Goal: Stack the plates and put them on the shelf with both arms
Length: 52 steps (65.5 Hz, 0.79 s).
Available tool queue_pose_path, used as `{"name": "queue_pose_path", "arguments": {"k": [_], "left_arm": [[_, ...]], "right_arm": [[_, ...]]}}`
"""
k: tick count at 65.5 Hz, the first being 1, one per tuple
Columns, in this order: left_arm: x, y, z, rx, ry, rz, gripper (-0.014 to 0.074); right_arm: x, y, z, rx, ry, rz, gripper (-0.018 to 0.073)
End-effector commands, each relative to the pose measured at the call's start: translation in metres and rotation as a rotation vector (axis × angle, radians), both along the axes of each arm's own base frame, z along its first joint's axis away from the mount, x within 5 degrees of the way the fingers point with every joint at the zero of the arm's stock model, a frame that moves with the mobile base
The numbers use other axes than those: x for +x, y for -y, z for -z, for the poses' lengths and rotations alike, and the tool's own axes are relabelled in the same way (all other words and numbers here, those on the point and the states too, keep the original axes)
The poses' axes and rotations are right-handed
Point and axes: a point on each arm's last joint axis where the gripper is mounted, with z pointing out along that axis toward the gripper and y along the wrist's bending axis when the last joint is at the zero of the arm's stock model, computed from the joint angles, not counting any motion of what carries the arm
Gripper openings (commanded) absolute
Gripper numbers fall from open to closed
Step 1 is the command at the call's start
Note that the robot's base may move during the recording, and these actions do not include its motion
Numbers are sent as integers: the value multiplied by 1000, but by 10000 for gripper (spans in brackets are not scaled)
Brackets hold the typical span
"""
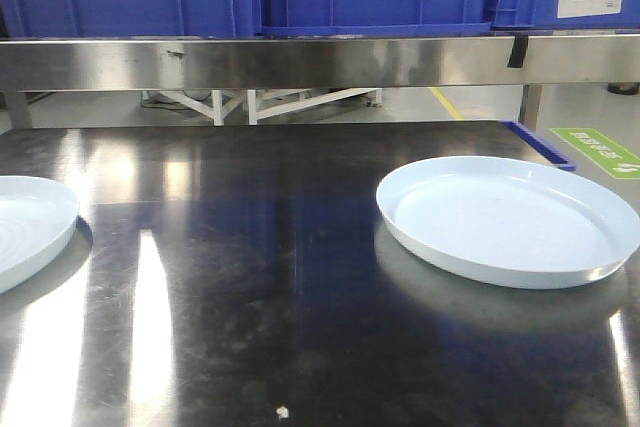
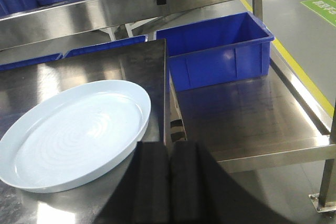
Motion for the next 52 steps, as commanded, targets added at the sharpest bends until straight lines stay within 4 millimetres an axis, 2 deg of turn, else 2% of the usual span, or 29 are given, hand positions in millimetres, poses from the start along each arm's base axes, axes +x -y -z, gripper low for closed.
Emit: {"name": "queue_pose_path", "arguments": {"k": [1, 52], "left_arm": [[-2, 1, -7, -18, 95, 14, 87], [-2, 1, -7, -18, 95, 14, 87]], "right_arm": [[-1, 1, -10, -5, 112, 7, 32], [-1, 1, -10, -5, 112, 7, 32]]}}
